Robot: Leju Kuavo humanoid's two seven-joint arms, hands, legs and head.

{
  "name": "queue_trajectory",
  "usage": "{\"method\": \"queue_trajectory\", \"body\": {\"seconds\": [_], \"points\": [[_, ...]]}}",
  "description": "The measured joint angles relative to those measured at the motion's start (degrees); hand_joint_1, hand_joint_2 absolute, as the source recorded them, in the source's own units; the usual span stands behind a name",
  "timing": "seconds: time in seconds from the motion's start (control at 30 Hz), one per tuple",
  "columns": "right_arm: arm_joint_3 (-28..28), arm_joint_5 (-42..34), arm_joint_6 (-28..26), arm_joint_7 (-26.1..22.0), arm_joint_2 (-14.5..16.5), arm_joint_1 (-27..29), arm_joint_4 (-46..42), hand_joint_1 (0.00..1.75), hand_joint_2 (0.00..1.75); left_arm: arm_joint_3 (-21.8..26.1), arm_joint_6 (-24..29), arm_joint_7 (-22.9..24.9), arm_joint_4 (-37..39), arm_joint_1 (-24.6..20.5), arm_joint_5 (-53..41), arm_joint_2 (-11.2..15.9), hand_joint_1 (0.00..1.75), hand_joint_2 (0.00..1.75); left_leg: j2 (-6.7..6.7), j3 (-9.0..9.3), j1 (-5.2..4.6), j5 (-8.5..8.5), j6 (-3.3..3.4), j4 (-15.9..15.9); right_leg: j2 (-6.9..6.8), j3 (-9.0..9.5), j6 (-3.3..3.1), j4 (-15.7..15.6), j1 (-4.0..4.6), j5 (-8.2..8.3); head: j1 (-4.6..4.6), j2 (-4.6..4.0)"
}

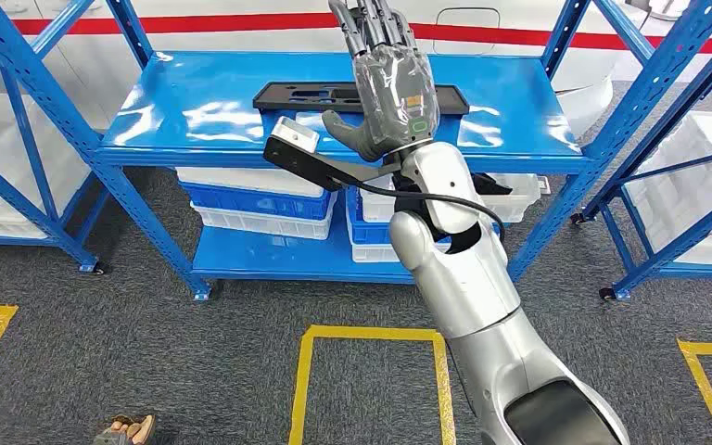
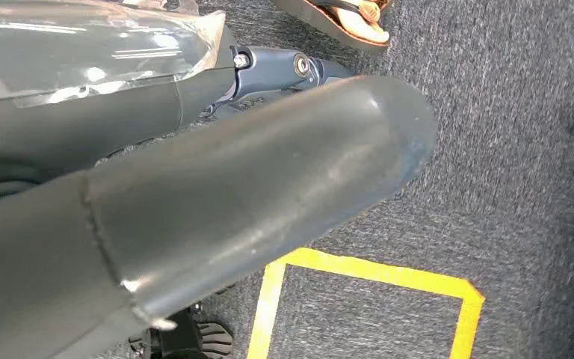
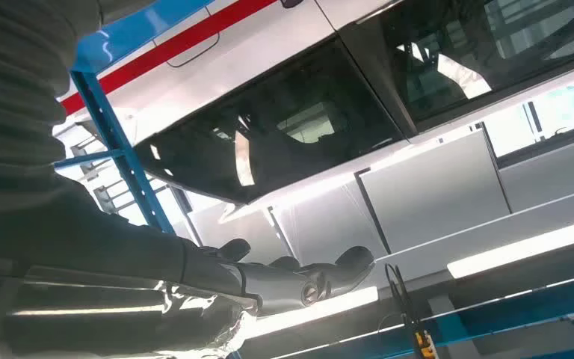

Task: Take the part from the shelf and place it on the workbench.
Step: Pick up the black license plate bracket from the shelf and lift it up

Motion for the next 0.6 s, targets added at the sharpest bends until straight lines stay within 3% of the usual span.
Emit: {"method": "queue_trajectory", "body": {"seconds": [0.33, 0.5, 0.57, 0.6], "points": [[-0.4, -0.4, -0.8, 0.1, -1.7, 2.0, -0.7, 0.00, 1.75, 0.8, 0.1, 0.6, 0.0, -0.1, -3.0, 0.0, 0.00, 0.00, 0.00, -0.01, 0.00, -0.01, 0.01, 0.0, 0.01, -0.02, 0.01, 0.0, -0.01, 0.00, -0.01, 0.01], [-0.7, -0.4, -1.4, 0.3, -2.4, 2.4, -1.2, 0.00, 1.75, 0.9, -0.2, 0.7, 0.0, -0.4, -4.3, 0.0, 0.00, 0.00, 0.14, 0.20, 0.04, 0.20, 0.81, -0.4, 0.06, -0.04, 0.46, -0.3, -0.27, 0.19, -0.03, 0.00], [-1.0, -0.4, -1.9, 0.5, -2.9, 2.4, -1.5, 0.00, 1.75, 0.9, -0.5, 0.8, 0.0, -0.6, -5.1, -0.1, 0.00, 0.00, 0.51, 0.98, 0.43, 0.85, 1.30, -1.7, -0.50, -1.15, 0.53, 1.6, -0.06, -0.78, 0.05, 0.00], [-1.1, -0.4, -2.0, 0.6, -3.2, 2.4, -1.6, 0.00, 1.75, 0.8, -0.7, 0.8, 0.0, -0.8, -5.4, -0.1, 0.00, 0.00, 0.73, 1.31, 0.64, 1.12, 1.48, -2.3, -0.86, -2.57, 0.46, 4.3, -0.08, -1.89, 0.12, 0.00]]}}
